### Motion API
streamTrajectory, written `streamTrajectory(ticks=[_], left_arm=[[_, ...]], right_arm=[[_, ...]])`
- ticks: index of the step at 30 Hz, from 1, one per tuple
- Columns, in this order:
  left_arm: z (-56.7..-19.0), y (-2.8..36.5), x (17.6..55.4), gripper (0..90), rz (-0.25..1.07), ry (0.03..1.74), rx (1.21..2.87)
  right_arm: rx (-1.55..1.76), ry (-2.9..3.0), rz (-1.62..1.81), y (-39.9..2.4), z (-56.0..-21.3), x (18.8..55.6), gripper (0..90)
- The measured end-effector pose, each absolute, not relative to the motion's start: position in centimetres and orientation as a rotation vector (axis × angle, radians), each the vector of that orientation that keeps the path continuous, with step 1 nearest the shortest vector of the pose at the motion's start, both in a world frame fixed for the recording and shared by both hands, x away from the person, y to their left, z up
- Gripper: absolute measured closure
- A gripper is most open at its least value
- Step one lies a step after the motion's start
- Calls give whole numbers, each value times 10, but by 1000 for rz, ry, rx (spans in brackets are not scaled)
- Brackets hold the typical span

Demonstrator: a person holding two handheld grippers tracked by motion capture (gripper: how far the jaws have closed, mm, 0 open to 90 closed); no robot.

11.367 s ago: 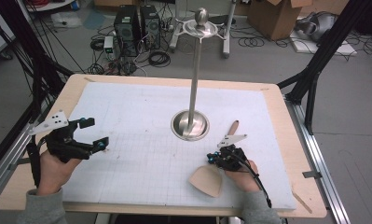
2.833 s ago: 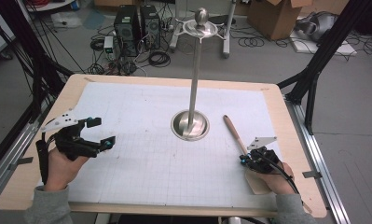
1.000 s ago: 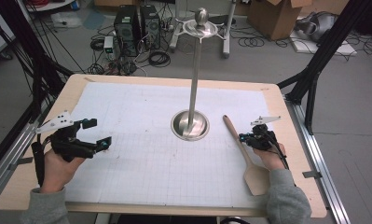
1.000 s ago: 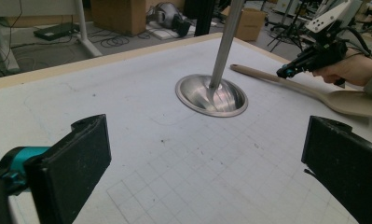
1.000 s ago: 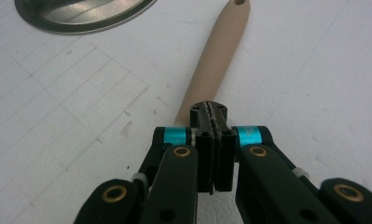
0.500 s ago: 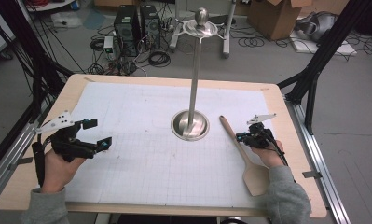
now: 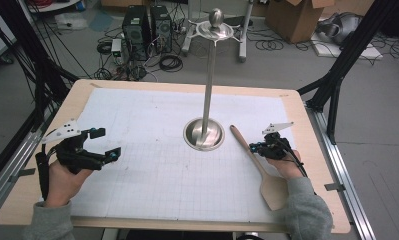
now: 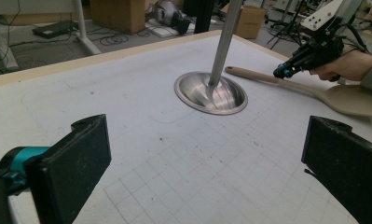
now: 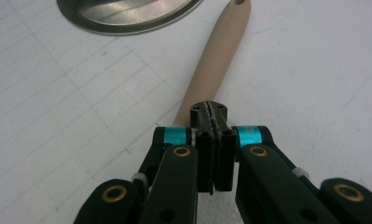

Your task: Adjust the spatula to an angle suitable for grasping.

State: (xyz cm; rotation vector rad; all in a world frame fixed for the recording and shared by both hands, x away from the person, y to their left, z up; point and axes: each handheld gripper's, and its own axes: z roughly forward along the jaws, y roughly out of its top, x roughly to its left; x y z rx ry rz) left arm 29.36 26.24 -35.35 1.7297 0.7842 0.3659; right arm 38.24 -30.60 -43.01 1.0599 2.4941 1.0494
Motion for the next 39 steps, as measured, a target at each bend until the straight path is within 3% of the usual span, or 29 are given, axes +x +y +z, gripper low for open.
streamTrajectory(ticks=[23,39], left_arm=[[-353,264,292,17,372,786,1730],[-349,263,293,17,374,773,1715]], right_arm=[[980,2541,1068,-295,-430,379,900],[994,2378,1090,-305,-399,353,896]])
